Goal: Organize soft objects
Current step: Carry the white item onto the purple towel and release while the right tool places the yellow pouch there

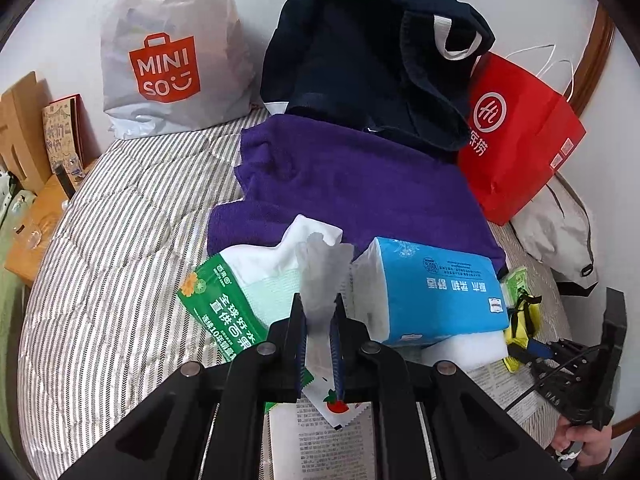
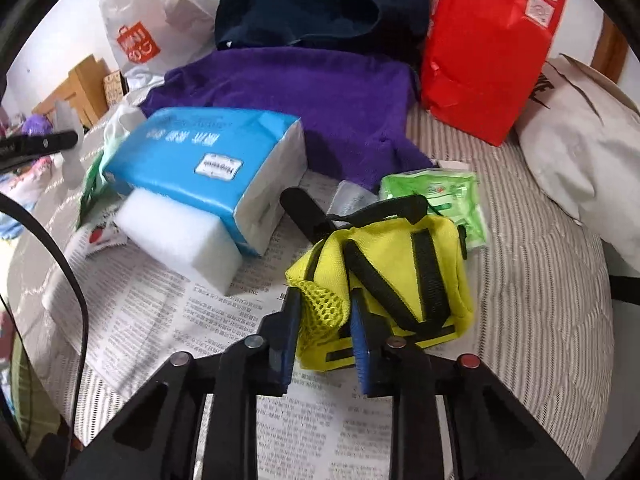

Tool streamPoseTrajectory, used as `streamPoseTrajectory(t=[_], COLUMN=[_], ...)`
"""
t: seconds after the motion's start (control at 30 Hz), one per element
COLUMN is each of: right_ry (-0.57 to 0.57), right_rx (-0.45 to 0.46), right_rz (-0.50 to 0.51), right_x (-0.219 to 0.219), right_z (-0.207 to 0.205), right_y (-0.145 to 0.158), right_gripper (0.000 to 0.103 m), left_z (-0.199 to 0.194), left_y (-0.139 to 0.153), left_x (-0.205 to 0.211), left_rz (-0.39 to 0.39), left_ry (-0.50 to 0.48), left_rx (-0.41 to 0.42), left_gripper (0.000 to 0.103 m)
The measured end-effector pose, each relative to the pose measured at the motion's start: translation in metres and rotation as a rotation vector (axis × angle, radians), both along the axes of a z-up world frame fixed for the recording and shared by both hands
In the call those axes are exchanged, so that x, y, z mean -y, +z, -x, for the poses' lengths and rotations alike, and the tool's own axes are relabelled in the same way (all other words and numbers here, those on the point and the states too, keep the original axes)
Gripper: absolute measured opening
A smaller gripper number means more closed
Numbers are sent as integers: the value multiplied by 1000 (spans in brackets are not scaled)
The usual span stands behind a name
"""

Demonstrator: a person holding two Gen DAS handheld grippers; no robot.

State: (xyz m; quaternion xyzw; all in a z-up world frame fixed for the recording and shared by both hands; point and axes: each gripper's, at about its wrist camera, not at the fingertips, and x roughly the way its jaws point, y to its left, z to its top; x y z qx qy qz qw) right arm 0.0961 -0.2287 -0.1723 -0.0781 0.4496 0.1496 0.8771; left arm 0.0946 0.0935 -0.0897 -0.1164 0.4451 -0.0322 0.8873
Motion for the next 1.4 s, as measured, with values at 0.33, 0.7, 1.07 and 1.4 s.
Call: streamPoseTrajectory(t=[0.33, 0.7, 1.07, 1.4], right_ry=[-12, -48, -6, 32], right_rx=[45, 95, 137, 127], right_rz=[-64, -75, -119, -150], right_x=[10, 14, -11, -34], right_z=[16, 9, -33, -91], right_y=[40, 74, 102, 107], right_gripper=[16, 16, 16, 16], left_z=[5, 4, -28, -79], left_y=[13, 37, 49, 46], left_x=[8, 10, 4, 3], left_rz=[1, -6, -6, 7], left_ry=[-26, -42, -45, -50], left_rx=[33, 72, 77, 63], left_gripper=[11, 11, 11, 11])
